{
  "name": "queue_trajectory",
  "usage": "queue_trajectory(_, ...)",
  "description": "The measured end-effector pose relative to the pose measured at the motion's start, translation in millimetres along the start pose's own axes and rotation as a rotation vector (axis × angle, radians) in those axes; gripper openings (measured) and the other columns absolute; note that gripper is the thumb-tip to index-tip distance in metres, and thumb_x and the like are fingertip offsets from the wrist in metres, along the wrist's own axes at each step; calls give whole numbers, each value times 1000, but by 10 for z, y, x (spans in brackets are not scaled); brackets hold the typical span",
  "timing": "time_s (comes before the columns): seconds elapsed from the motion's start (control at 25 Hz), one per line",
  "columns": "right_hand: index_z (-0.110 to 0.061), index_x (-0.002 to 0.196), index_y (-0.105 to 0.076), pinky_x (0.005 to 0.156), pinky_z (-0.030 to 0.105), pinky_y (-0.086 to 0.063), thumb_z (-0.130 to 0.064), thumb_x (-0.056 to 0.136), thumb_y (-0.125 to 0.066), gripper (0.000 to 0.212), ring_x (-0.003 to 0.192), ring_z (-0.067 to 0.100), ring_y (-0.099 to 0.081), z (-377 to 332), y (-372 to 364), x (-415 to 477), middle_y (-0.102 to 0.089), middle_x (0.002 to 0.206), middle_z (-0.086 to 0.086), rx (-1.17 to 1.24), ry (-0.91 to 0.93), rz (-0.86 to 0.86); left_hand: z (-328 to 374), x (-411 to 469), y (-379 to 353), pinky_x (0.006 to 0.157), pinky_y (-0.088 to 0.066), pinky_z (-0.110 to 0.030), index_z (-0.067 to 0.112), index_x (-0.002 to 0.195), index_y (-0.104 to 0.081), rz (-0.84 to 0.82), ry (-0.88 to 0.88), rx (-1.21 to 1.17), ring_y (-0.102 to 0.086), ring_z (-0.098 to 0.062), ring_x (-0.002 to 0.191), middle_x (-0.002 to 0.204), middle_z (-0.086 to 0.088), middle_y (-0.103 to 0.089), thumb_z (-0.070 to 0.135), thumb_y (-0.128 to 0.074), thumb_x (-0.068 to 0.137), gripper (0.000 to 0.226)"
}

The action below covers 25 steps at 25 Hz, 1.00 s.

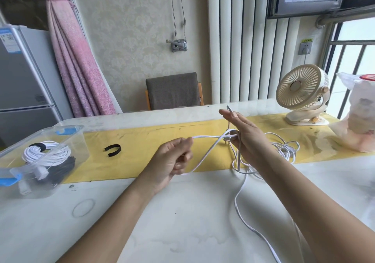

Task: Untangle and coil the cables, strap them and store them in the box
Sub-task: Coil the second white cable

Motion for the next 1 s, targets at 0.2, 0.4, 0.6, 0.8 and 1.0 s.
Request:
queue_trajectory(0.2, -14, 100, -68, 40, 18, -21, -56, 94, -34, 54, 43, 10, -26, 53, -61, -75, -65, 62, 0, -342, -240, -134, 276, 1, 244, 32, -29, -14, 20, 73, -64, -101, -93, -513, -34, -3, 38, 60, 6, -47, 41, -79, 68, 26)
queue_trajectory(0.4, -21, 79, -76, 47, 13, -26, -50, 87, -54, 38, 46, 3, -36, -189, -163, -139, -43, 52, -11, -661, 10, -279, 595, -84, 768, 88, -53, -37, 6, 122, -60, -86, -314, -957, -62, -15, 76, 89, -7, -61, 34, -56, 91, 43)
queue_trajectory(0.6, -16, 72, -72, 47, 24, -21, -36, 90, -58, 30, 44, 10, -24, -353, -180, -160, -30, 49, -5, -726, 192, -160, 627, -132, 978, 113, -27, -40, 24, 138, -46, 367, -416, -550, -39, -15, 135, 145, -2, -44, 48, -43, 93, 51)
queue_trajectory(0.8, -17, 68, -67, 39, 20, -22, -30, 92, -56, 29, 34, 10, -33, -556, 122, -114, -31, 32, -4, -827, 329, 200, 585, -229, 1260, 111, -19, -49, 17, 123, -61, 883, -179, 1266, -36, -26, 136, 140, -20, -46, 45, -45, 96, 42)
queue_trajectory(1.0, -17, 73, -67, 43, 20, -25, -27, 94, -54, 27, 42, 10, -35, -497, 204, -51, -38, 44, -3, -838, 344, 239, 444, -313, 1388, 52, -40, -24, 6, 57, -62, 736, 197, 1005, -56, -22, 44, 41, 1, -58, 42, -54, 91, 50)
Point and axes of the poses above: each hand's wrist, its own x-axis towards the middle knuckle, its own y-axis out of the back of the hand, z = x × y, the point moved 7 cm from there along x, towards the middle knuckle
